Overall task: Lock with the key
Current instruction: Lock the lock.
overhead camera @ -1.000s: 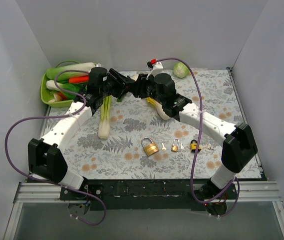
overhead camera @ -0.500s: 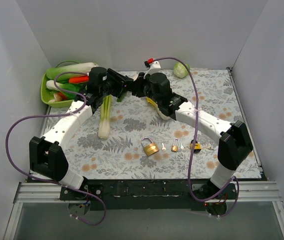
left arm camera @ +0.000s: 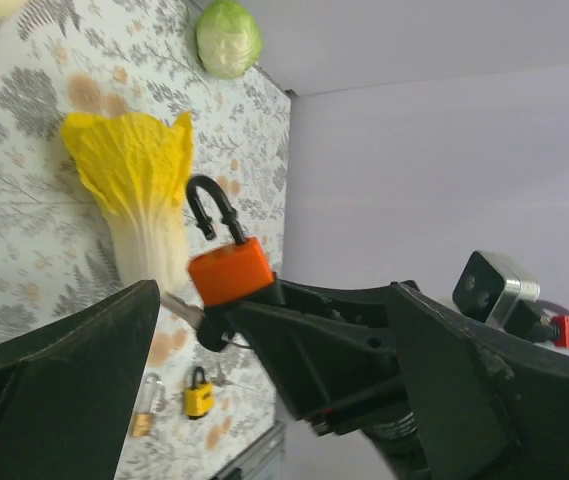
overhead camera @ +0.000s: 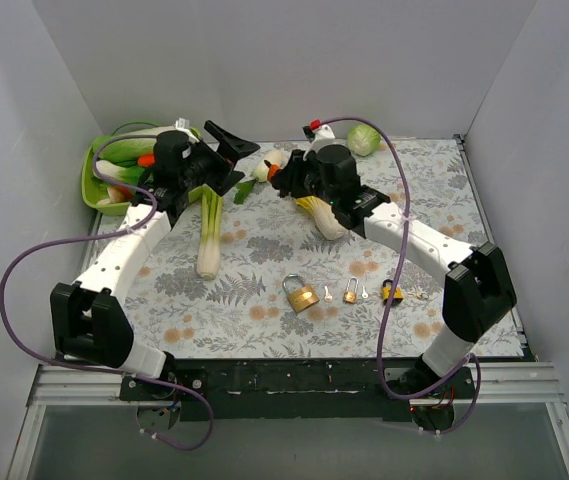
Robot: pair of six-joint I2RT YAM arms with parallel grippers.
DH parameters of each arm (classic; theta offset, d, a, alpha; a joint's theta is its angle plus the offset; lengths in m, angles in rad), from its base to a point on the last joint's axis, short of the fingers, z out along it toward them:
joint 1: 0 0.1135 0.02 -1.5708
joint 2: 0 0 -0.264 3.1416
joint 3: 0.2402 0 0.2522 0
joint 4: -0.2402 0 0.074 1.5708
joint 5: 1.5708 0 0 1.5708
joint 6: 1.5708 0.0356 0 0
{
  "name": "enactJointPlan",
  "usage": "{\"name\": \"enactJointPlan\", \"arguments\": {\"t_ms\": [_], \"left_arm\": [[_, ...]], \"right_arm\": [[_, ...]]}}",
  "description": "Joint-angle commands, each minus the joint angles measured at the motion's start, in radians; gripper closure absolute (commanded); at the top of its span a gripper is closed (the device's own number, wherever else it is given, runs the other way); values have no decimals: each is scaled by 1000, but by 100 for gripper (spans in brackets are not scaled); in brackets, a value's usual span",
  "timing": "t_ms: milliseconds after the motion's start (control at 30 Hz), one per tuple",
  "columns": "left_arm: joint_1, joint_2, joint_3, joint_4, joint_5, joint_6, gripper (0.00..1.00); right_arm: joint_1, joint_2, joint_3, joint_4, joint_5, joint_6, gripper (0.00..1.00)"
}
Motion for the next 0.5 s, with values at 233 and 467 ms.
{"name": "enactJointPlan", "arguments": {"t_ms": [233,467], "left_arm": [[143,-237,-200,101,576,769,2],[143,-282,-174,-190,969,1389,19]], "right_arm": [[-144,-279,-173,134,-782,-189,99],[-149,-367,-146,-39,-1037,-365,99]]}}
